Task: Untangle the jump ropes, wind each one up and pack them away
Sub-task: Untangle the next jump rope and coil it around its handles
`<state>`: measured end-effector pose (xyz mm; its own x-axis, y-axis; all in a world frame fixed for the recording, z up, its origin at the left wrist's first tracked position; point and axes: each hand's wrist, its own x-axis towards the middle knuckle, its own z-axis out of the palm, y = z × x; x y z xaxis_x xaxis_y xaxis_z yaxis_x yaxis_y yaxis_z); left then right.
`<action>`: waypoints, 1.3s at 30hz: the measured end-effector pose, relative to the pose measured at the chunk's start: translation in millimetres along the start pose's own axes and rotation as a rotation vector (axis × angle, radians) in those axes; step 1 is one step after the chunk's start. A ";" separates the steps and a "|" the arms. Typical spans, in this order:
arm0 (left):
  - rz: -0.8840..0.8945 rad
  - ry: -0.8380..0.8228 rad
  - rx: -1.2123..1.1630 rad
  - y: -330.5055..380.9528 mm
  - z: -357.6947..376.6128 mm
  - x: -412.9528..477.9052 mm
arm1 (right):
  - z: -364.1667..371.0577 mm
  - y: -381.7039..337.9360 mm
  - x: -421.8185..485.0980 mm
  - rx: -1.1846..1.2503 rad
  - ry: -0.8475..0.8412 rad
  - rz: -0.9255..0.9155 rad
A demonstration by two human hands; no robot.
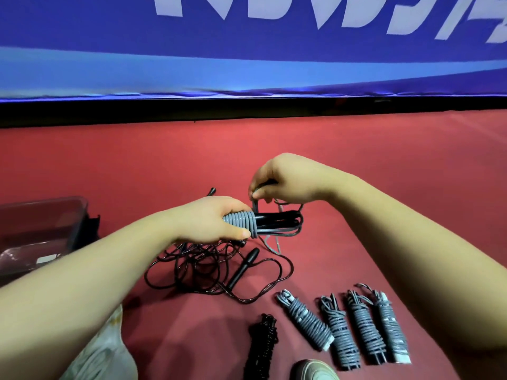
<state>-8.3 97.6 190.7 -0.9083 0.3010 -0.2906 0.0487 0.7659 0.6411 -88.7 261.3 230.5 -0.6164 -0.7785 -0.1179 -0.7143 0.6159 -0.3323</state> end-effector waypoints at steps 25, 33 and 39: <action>-0.017 0.522 -0.917 -11.1 1.7 17.1 | 82.0 -9.7 7.6 0.480 0.794 0.116; 0.022 0.481 -1.062 -10.5 2.3 12.7 | 75.1 -3.6 -0.7 0.463 0.782 0.043; 0.027 0.414 -1.273 4.6 5.8 18.1 | 74.0 -1.2 -11.2 0.692 0.800 0.065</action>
<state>-22.1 109.9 184.3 -0.9824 -0.0591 -0.1774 -0.1441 -0.3650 0.9198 -56.5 260.4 163.0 -0.8653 -0.2851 0.4123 -0.4830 0.2545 -0.8378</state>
